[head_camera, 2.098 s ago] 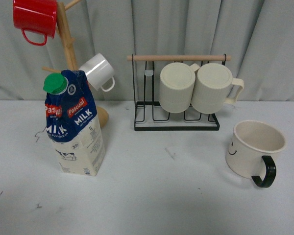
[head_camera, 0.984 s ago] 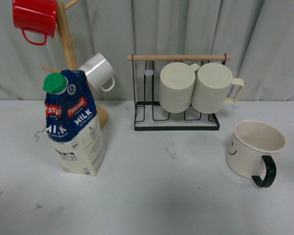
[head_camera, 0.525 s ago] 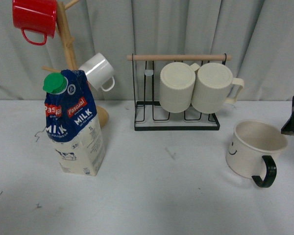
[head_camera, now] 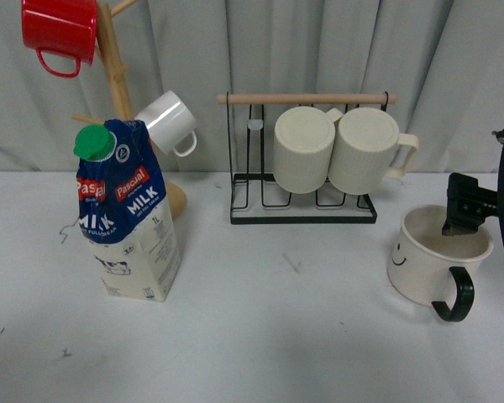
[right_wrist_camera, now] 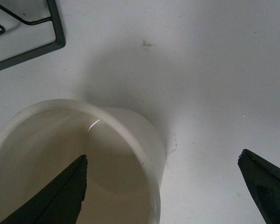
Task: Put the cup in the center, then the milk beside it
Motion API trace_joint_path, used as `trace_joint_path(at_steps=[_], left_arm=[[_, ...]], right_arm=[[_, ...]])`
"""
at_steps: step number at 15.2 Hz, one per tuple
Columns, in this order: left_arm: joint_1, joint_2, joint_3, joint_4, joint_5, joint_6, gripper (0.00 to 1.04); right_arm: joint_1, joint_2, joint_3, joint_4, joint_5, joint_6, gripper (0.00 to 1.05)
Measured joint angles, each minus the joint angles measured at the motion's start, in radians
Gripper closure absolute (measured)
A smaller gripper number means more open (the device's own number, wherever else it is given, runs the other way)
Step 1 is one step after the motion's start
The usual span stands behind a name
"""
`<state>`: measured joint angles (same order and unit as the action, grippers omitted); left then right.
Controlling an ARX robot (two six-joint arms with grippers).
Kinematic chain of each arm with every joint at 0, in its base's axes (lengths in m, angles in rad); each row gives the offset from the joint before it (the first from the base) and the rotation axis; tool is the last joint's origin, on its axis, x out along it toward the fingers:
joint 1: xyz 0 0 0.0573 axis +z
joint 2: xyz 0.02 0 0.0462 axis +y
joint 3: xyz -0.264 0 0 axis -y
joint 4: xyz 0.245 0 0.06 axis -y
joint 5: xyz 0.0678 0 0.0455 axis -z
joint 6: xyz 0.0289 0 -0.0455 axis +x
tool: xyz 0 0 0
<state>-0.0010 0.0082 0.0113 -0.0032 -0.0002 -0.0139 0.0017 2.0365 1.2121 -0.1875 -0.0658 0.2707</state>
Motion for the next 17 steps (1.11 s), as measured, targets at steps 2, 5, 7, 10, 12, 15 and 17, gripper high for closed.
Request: trace_joint_path(at_steps=[2,5,7,10,12,15,17], left_arm=[[0.0,0.0,0.0,0.0,0.0,0.0,0.07],[0.0,0.0,0.0,0.0,0.0,0.0,0.07],[0.0,0.0,0.0,0.0,0.0,0.0,0.07],[0.0,0.0,0.0,0.0,0.0,0.0,0.07],[0.0,0.0,0.0,0.0,0.0,0.0,0.07],[0.0,0.0,0.0,0.0,0.0,0.0,0.07],[0.0,0.0,0.0,0.0,0.0,0.0,0.07]], right_arm=[[0.006,0.032,0.031,-0.026,0.03,0.013,0.21],[0.019,0.052,0.058,-0.051,0.055,0.019,0.54],[0.026,0.056,0.074,-0.066,0.066,0.021,0.78],[0.032,0.049,0.077,-0.098,0.065,0.028,1.02],[0.051,0.014,0.043,-0.104,0.049,0.03,1.02],[0.121,-0.05,0.032,-0.092,0.022,0.052,1.02],[0.166,-0.028,0.062,-0.114,0.022,0.074,1.02]])
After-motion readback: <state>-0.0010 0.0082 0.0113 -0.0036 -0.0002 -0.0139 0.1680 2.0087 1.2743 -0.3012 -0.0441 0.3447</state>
